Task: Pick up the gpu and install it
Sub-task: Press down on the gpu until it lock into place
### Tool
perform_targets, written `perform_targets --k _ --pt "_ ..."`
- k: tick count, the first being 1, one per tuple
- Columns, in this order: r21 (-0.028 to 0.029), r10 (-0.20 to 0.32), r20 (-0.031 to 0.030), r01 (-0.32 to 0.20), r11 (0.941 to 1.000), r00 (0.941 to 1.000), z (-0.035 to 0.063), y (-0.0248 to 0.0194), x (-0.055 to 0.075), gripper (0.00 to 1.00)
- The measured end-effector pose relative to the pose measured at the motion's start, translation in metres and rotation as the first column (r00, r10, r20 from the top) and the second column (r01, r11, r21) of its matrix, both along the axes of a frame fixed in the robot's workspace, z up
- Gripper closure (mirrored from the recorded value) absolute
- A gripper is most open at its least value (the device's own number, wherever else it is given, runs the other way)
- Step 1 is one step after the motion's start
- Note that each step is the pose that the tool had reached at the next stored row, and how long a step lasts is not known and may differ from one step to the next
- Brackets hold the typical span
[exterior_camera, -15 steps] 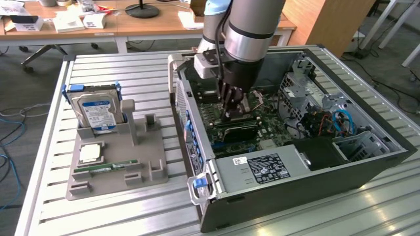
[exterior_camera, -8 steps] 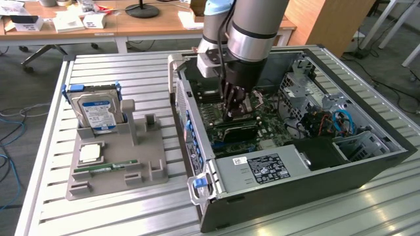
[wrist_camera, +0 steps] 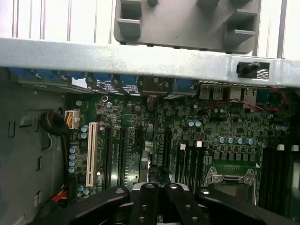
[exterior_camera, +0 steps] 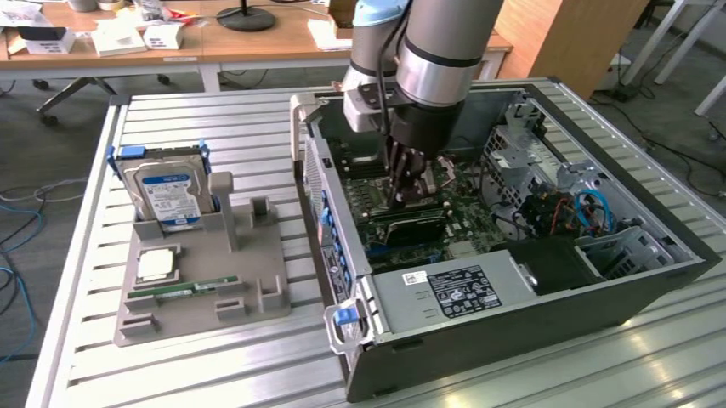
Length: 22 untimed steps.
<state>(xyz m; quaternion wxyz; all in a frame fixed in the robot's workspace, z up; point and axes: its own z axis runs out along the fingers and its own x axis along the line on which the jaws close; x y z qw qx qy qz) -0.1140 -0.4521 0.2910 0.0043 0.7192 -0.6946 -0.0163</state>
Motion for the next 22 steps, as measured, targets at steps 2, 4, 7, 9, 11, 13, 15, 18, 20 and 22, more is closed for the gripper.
perform_targets --k 2,4,7,9,11,13,15,18,20,22 --pt "0.0000 -0.006 0.0000 0.006 1.0000 1.0000 0.0000 0.0000 0.002 0.89" --pt "-0.0001 -0.012 0.0000 0.012 0.9999 0.9999 0.0000 -0.0001 0.004 0.89" --pt "0.0000 -0.017 0.0000 0.017 0.9999 0.9999 -0.0001 -0.0001 0.006 0.89" --pt "0.0000 -0.017 0.0000 0.017 0.9999 0.9999 -0.0002 0.0000 0.006 0.89" --pt "0.0002 -0.017 0.0016 0.017 0.9999 0.9998 -0.0028 0.0000 0.006 0.89" --pt "0.0001 -0.017 0.0034 0.017 0.9999 0.9998 -0.0064 0.0000 0.006 0.89" --pt "0.0001 -0.017 0.0053 0.017 0.9999 0.9998 -0.0099 0.0000 0.006 0.89" --pt "0.0003 -0.017 0.0079 0.017 0.9999 0.9998 -0.0154 0.0000 0.006 0.89" --pt "0.0002 -0.017 0.0082 0.017 0.9999 0.9998 -0.0176 0.0000 0.006 0.89" --pt "-0.0001 -0.017 0.0081 0.017 0.9999 0.9998 -0.0182 -0.0001 0.006 0.89"
